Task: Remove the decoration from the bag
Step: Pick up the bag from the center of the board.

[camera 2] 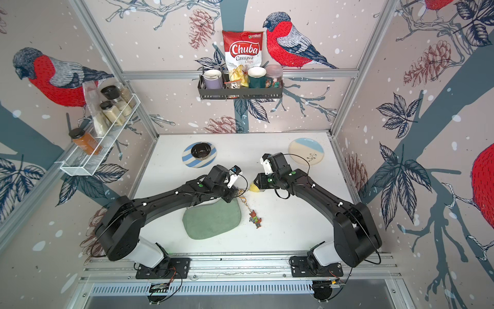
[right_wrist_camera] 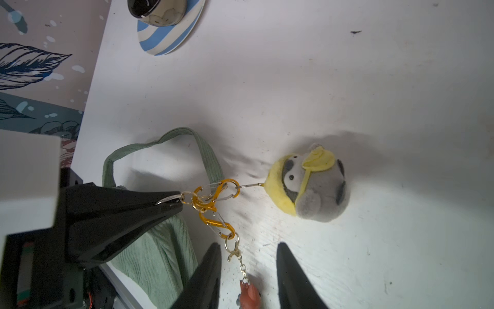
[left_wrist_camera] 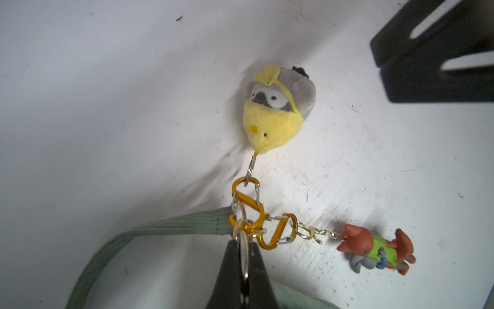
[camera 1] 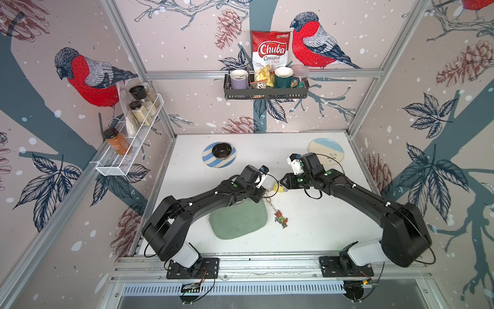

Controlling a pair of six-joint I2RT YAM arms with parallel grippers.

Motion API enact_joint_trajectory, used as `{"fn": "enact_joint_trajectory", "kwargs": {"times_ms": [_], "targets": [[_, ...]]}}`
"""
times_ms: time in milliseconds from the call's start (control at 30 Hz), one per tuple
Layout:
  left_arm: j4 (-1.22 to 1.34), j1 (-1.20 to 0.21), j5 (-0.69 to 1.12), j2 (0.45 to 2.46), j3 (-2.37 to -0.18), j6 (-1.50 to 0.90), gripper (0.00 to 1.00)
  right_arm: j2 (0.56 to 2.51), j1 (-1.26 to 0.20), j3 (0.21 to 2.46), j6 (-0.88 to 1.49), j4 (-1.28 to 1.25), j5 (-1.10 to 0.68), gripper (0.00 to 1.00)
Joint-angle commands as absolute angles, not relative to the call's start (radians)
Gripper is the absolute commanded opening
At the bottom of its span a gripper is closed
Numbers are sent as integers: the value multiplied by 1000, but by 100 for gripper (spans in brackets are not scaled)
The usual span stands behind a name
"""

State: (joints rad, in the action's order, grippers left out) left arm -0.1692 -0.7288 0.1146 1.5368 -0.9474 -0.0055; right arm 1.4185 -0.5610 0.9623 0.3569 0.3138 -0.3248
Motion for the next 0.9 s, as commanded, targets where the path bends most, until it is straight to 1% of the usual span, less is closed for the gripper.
{"fn": "enact_joint_trajectory", "kwargs": {"times_ms": [0,100,300,433,567,667,767,867], "targets": [[-126,-732,144,1497,-935,80,0,1355,-563,854,313,93,-425,40],[-119,-730,192,1453,-915,110,0,1313,-562,762,317,-56,-453,41],[-119,-729,296,1358,-897,175,0,1333,-548,743,300,-146,-559,40],[-166,-728,339,1304,-897,254,0,1338,-536,741,293,-195,-639,48],[-189,-717,378,1254,-893,319,0,1324,-530,730,216,-191,-724,52],[-186,-698,435,1225,-895,337,0,1322,-536,735,122,-130,-780,52],[-195,-683,498,1209,-908,340,0,1312,-576,726,37,-79,-778,50],[-217,-676,548,1192,-920,355,0,1294,-598,678,38,-141,-788,45]]}}
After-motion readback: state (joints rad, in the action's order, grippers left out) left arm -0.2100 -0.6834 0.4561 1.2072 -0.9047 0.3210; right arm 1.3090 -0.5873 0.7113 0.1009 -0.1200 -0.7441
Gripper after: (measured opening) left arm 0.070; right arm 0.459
